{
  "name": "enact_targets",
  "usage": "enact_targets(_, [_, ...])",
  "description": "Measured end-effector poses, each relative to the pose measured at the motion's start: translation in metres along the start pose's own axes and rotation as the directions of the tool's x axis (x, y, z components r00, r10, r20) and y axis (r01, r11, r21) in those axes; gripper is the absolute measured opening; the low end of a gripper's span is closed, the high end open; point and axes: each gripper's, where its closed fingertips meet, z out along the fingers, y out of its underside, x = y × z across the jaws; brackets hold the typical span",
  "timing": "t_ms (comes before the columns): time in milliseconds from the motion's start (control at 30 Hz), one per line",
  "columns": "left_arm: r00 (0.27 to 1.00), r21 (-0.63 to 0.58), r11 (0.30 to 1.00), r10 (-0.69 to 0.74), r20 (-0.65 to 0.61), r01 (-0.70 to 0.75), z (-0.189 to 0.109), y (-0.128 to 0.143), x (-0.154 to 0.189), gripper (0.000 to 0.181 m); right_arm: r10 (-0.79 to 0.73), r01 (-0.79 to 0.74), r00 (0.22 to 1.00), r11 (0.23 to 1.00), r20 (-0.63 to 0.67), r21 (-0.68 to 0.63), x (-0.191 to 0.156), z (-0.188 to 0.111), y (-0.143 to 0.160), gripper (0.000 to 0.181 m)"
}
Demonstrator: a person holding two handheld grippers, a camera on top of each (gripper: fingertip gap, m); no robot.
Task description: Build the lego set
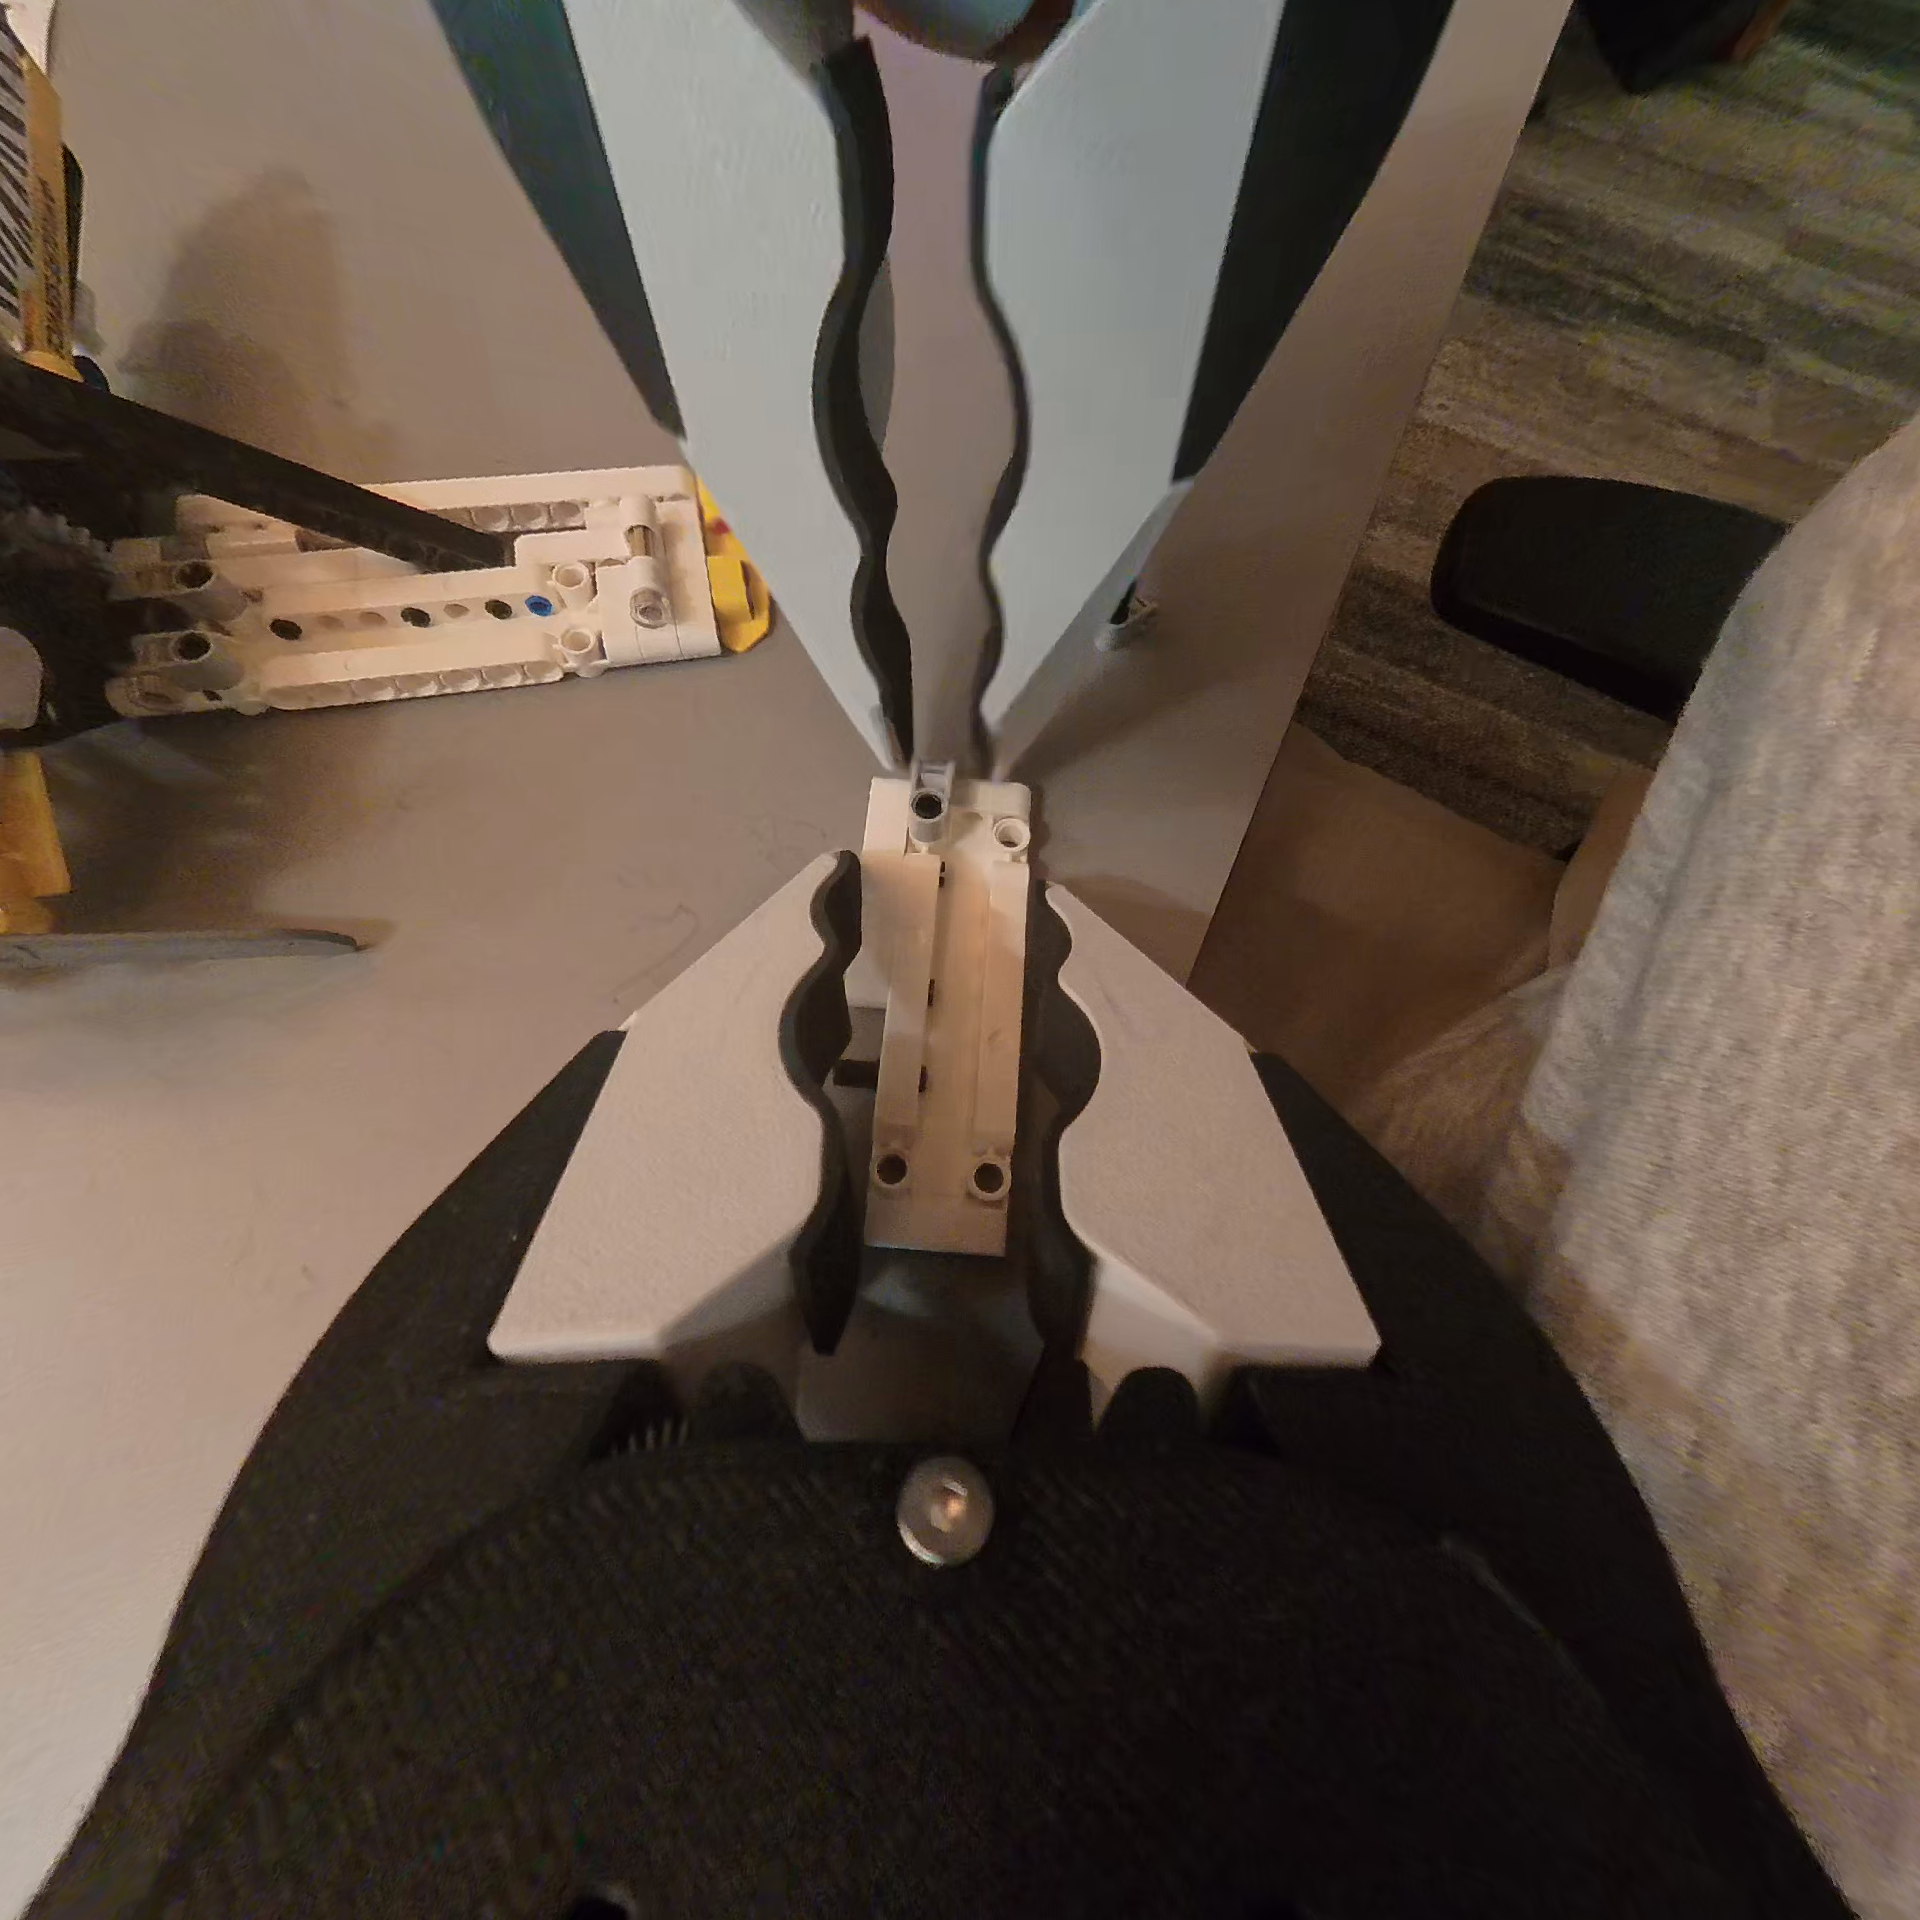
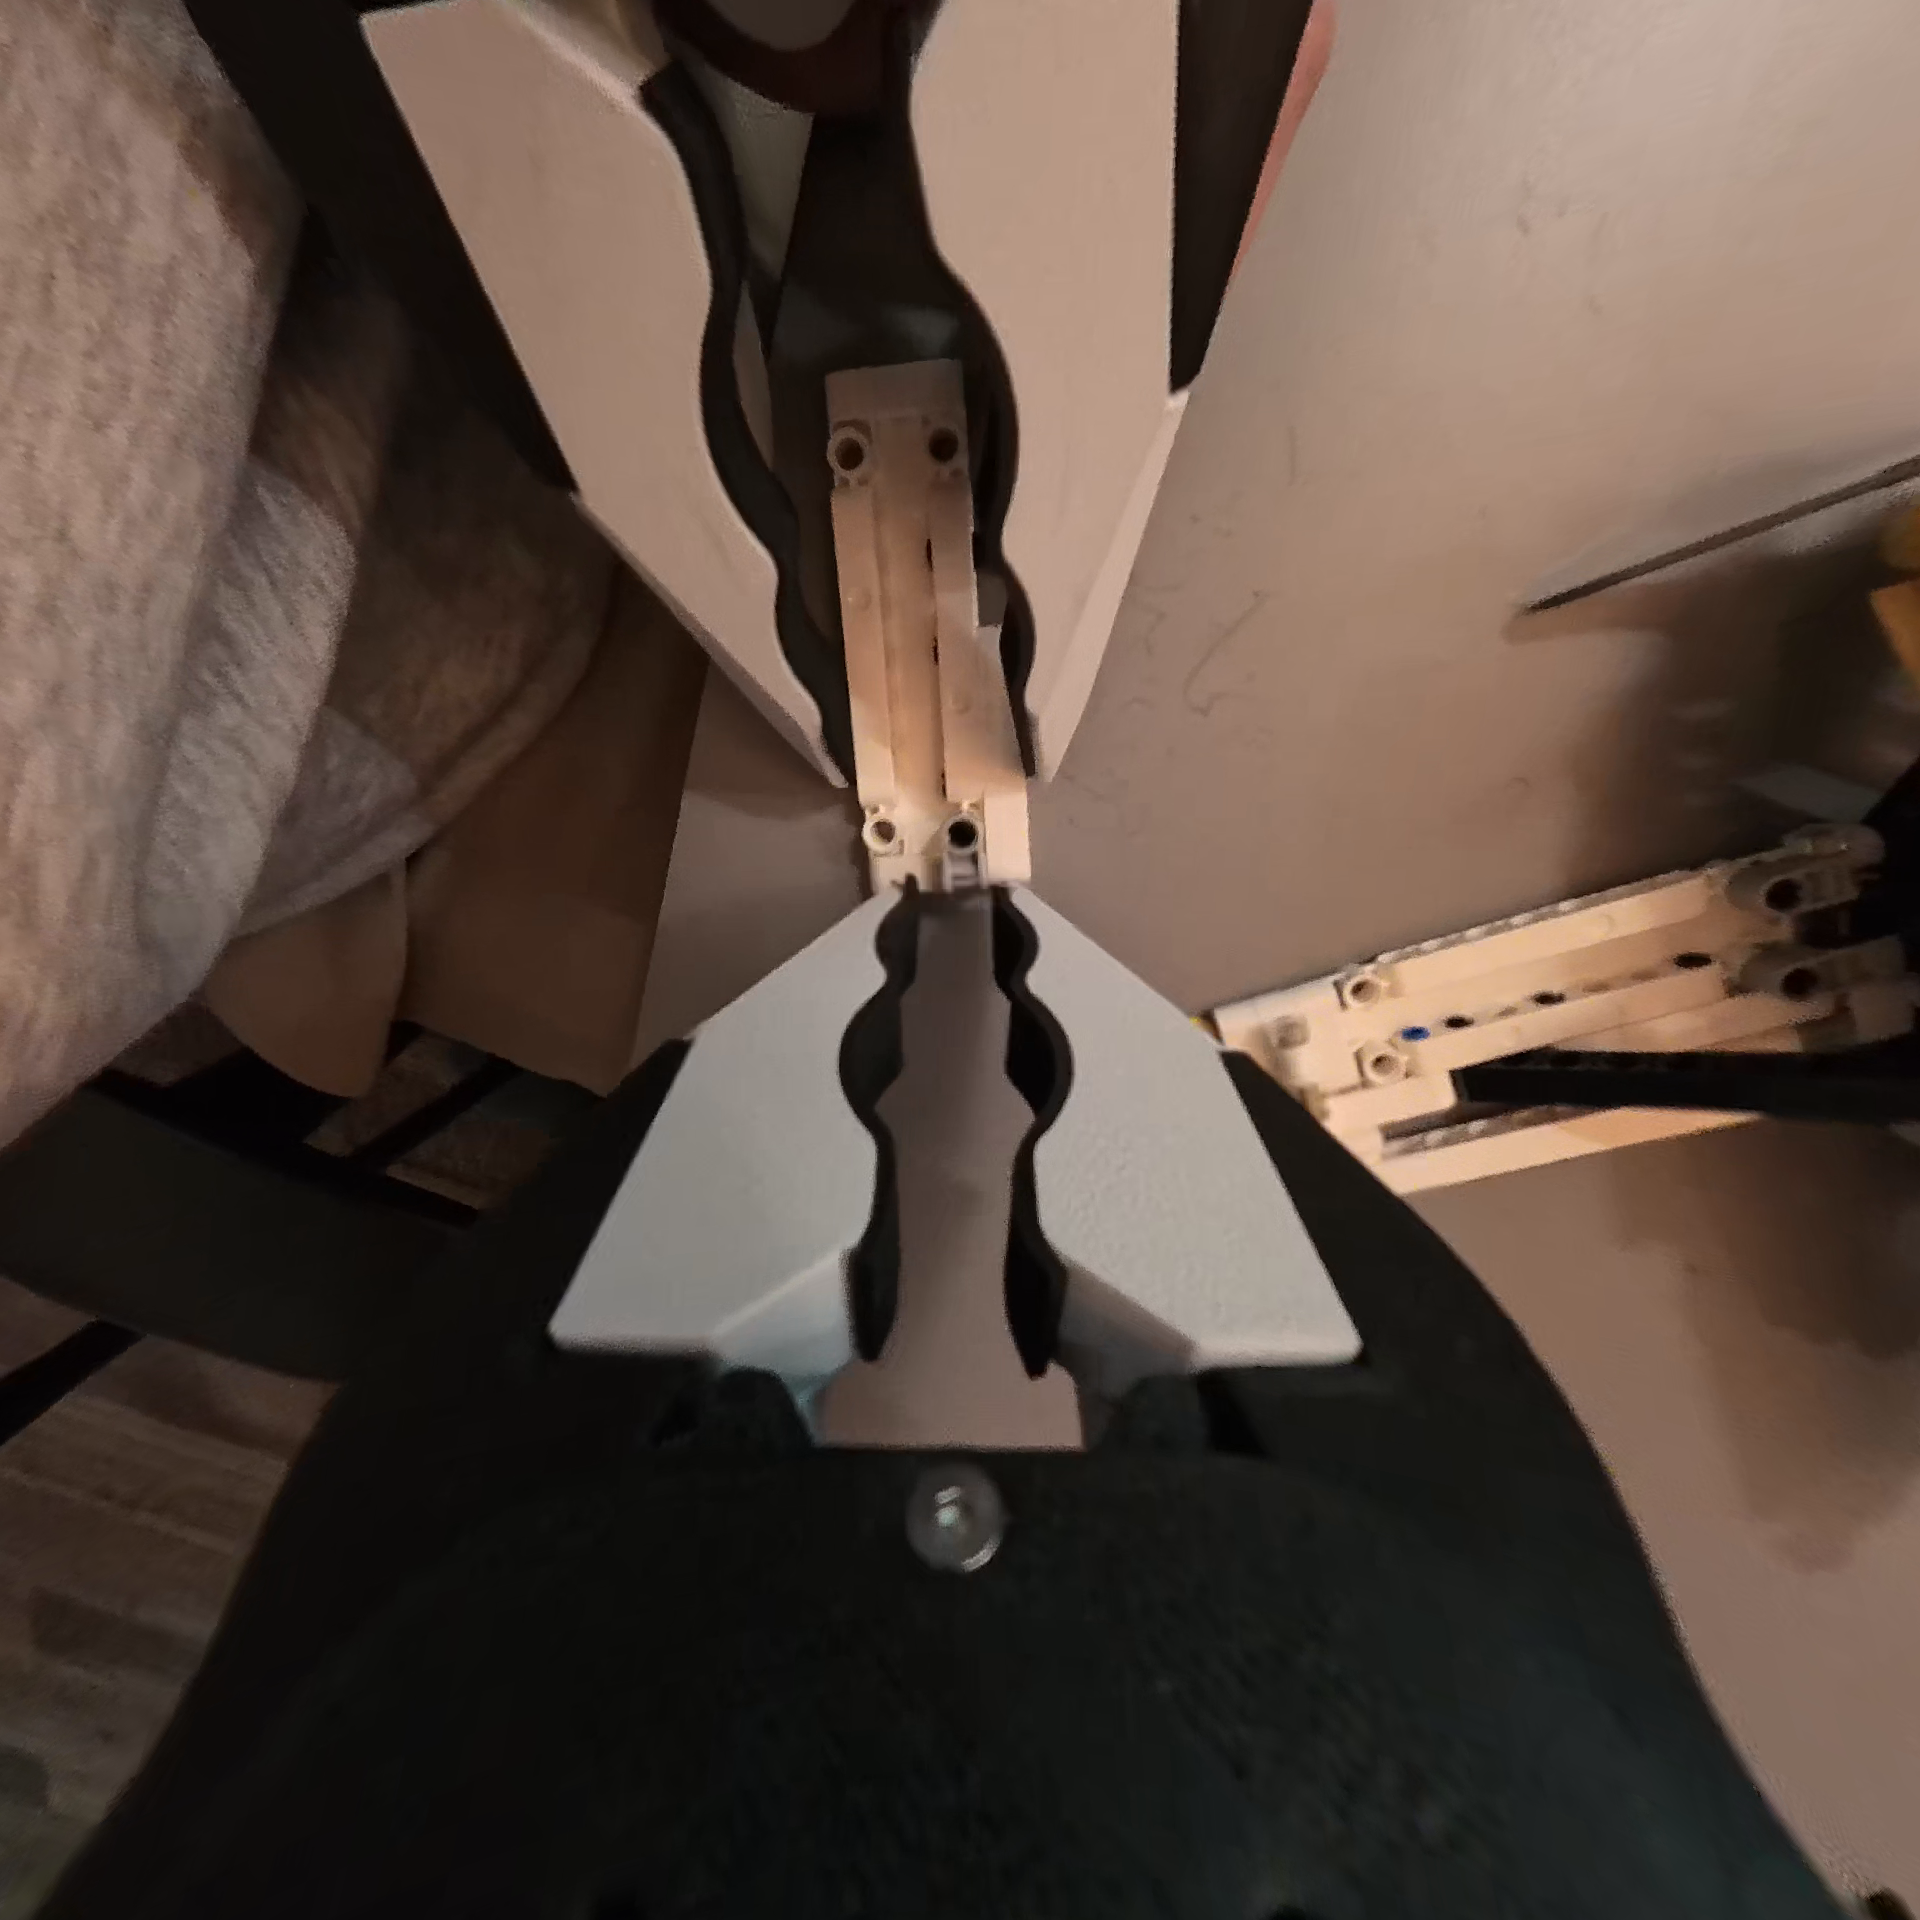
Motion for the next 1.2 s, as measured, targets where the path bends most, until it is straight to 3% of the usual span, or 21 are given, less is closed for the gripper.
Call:
enact_targets(167, [1.0,0.003,1.0,-0.012,0.02,0.012,0.0,0.0,-0.003,0.03,0.108,-0.101,0.987,0.993,-0.117,0.059,0.005,-0.022,0.009,0.021])
enact_targets(333, [0.999,0.007,1.0,-0.02,0.039,0.02,0.0,0.0,-0.006,0.03,0.266,-0.244,0.934,0.963,-0.239,0.117,-0.004,-0.041,0.039,0.027])
enact_targets(467, [0.999,0.015,0.999,-0.036,0.012,0.036,-0.001,-0.001,-0.004,0.033,0.388,-0.343,0.89,0.916,-0.24,0.209,-0.023,-0.035,0.053,0.027])
enact_targets(633, [0.987,0.08,0.986,-0.135,-0.09,0.143,-0.01,-0.011,-0.003,0.05,0.456,-0.381,0.851,0.877,-0.259,0.292,-0.031,-0.013,0.054,0.025])
enact_targets(700, [0.973,0.146,0.968,-0.186,-0.136,0.205,-0.019,-0.02,-0.006,0.052,0.478,-0.392,0.836,0.864,-0.271,0.316,-0.029,-0.006,0.055,0.02])
enact_targets(733, [0.965,0.175,0.955,-0.213,-0.155,0.239,-0.024,-0.023,-0.008,0.053,0.498,-0.397,0.822,0.849,-0.276,0.348,-0.026,-0.007,0.054,0.007])
enact_targets(867, [0.919,0.247,0.894,-0.321,-0.229,0.373,-0.037,-0.036,-0.014,0.05,0.578,-0.452,0.775,0.789,-0.254,0.416,-0.021,-0.014,0.049,0.006])
enact_targets(933, [0.862,0.263,0.834,-0.405,-0.306,0.485,-0.042,-0.046,-0.013,0.043,0.566,-0.392,0.753,0.796,-0.336,0.462,-0.014,-0.031,0.039,0.006])
enact_targets(1000, [0.757,0.253,0.735,-0.503,-0.418,0.629,-0.046,-0.058,-0.009,0.035,0.474,-0.266,0.703,0.866,-0.529,0.422,-0.006,-0.053,0.031,0.006])
enact_targets(1100, [0.539,0.178,0.567,-0.571,-0.62,0.804,-0.052,-0.075,0.003,0.03,0.192,-0.023,0.527,0.977,-0.828,0.212,-0.001,-0.084,0.011,0.006])
enact_targets(1200, [0.337,0.092,0.422,-0.555,-0.76,0.902,-0.063,-0.086,0.008,0.028,0.003,0.115,0.409,0.992,-0.913,0.055,-0.006,-0.091,-0.013,0.006])
